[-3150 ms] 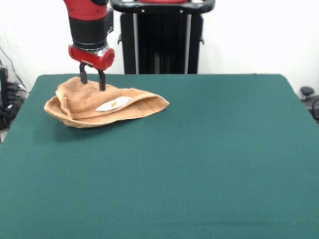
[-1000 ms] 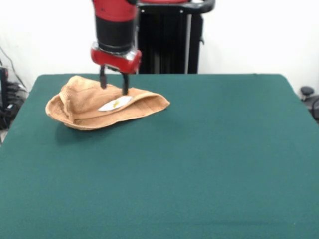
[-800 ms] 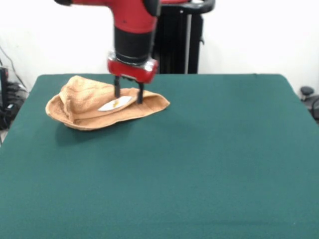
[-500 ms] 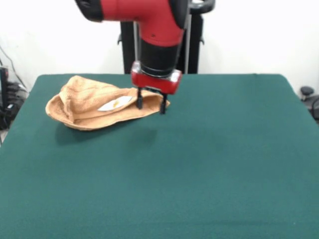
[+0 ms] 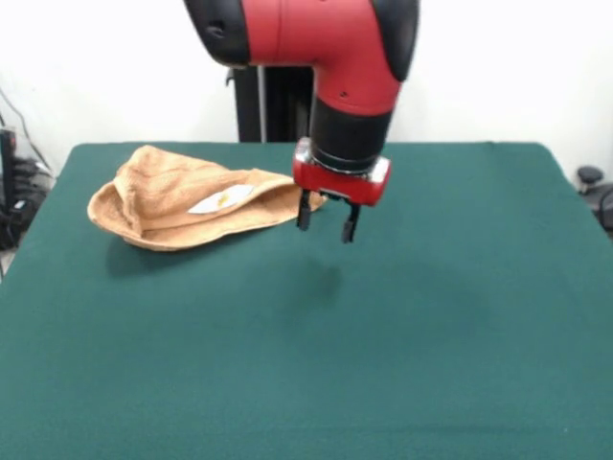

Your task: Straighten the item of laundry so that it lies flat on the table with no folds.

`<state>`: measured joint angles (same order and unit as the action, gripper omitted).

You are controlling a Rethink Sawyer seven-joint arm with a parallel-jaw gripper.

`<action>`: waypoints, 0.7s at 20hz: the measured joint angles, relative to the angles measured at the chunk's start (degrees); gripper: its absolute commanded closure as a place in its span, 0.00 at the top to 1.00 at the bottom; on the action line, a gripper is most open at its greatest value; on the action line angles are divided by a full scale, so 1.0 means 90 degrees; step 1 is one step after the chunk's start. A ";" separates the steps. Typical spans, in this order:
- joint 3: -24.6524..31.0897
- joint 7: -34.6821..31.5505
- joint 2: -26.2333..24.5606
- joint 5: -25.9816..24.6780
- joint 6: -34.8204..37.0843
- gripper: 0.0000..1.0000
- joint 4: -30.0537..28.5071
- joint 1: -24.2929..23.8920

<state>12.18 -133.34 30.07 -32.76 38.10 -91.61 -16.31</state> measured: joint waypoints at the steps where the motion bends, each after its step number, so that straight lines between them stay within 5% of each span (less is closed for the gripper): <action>1: -0.0133 0.0000 -0.0099 0.0003 0.0228 1.00 0.0223 0.0173; 14: -0.1567 -0.0080 -0.1355 0.0012 0.2459 1.00 0.1889 0.1687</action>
<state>-1.92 -134.06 17.88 -32.65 60.23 -74.60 -1.13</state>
